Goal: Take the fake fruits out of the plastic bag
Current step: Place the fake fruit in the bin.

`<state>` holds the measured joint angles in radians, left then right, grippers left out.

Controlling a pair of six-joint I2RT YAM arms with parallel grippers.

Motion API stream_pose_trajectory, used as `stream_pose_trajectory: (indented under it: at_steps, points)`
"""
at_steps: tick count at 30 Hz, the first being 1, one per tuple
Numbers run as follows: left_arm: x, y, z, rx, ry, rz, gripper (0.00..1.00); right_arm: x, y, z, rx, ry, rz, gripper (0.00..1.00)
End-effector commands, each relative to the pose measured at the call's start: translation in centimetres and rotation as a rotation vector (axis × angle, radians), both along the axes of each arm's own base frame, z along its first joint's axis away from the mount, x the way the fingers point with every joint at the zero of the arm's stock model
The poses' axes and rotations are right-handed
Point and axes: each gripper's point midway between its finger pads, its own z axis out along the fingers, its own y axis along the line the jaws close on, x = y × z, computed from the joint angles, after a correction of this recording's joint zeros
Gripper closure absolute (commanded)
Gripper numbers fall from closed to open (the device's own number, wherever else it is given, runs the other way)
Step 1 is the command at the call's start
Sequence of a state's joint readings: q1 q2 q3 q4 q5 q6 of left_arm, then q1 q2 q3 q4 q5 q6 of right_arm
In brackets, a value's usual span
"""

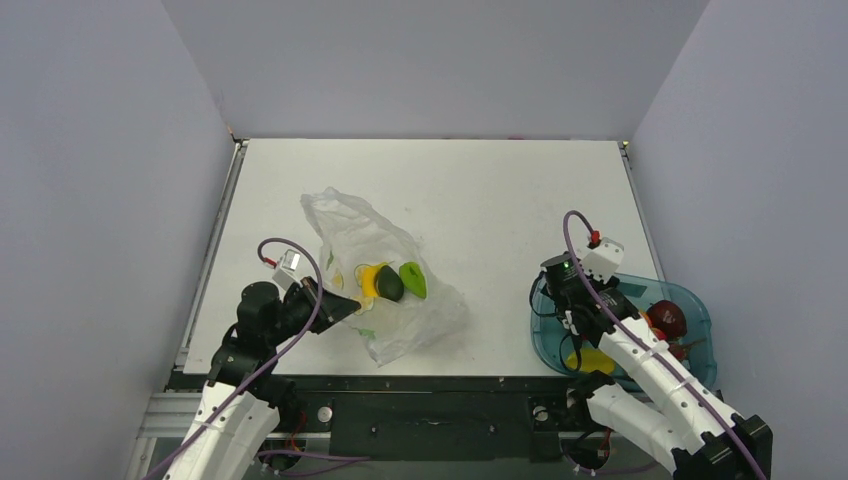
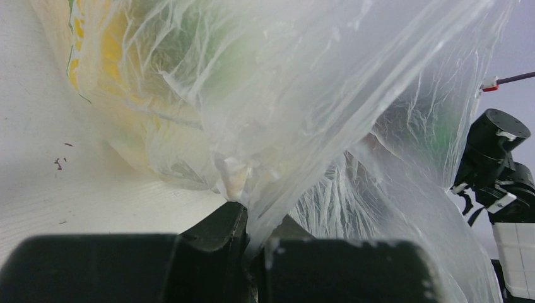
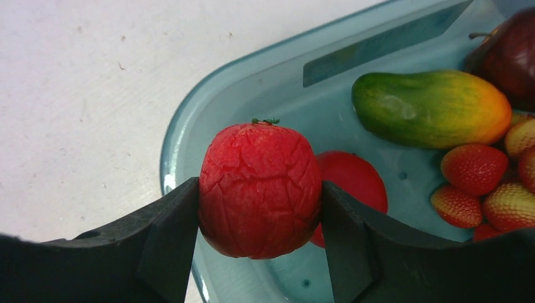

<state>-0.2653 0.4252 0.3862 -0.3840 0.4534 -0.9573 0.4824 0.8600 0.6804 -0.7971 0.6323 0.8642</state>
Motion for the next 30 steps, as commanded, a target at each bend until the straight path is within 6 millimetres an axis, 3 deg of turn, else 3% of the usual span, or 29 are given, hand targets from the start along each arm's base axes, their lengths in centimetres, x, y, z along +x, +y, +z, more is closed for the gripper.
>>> stream_pose_trajectory:
  at_steps: [1,4,6,7,9,13,17,21,25,27,30]
  points:
    - [0.5,-0.1,1.7,-0.019,-0.06,-0.003,1.0,0.4,0.9,-2.7,0.124,0.022,-0.012,0.87]
    - [0.4,-0.4,2.0,-0.043,-0.06,-0.012,1.0,0.3,0.8,-4.0,0.153,0.057,-0.019,0.79]
    - [0.4,-0.4,2.0,-0.038,-0.066,-0.015,1.0,0.1,0.4,-4.6,0.151,0.062,-0.036,0.67]
    - [0.4,-0.3,2.0,-0.033,-0.066,-0.014,1.0,0.1,0.2,-4.7,0.154,0.059,-0.042,0.55]
    - [0.3,-0.4,1.9,-0.031,-0.056,-0.019,1.0,0.0,0.2,-4.7,0.166,0.045,-0.047,0.4]
    - [0.1,-0.4,1.7,-0.029,-0.049,-0.027,1.0,0.3,0.2,-3.5,0.178,0.001,-0.04,0.23]
    - [0.1,-0.5,1.5,-0.03,-0.044,-0.03,1.0,0.4,0.1,-2.7,0.173,-0.02,-0.037,0.12]
    - [0.0,-0.6,1.6,-0.036,-0.051,-0.038,1.0,0.7,0.9,-1.6,0.189,-0.034,0.012,0.1]
    - [0.0,-0.5,0.8,-0.021,-0.038,-0.04,1.0,2.0,2.2,2.7,0.139,-0.149,0.099,0.12]
    - [-0.1,-0.6,0.3,-0.021,-0.019,-0.045,1.0,2.5,3.8,5.5,0.129,-0.21,0.158,0.12]
    - [-0.3,-0.6,-0.5,-0.014,-0.005,-0.054,1.0,3.3,8.0,9.7,0.148,-0.283,0.296,0.13]
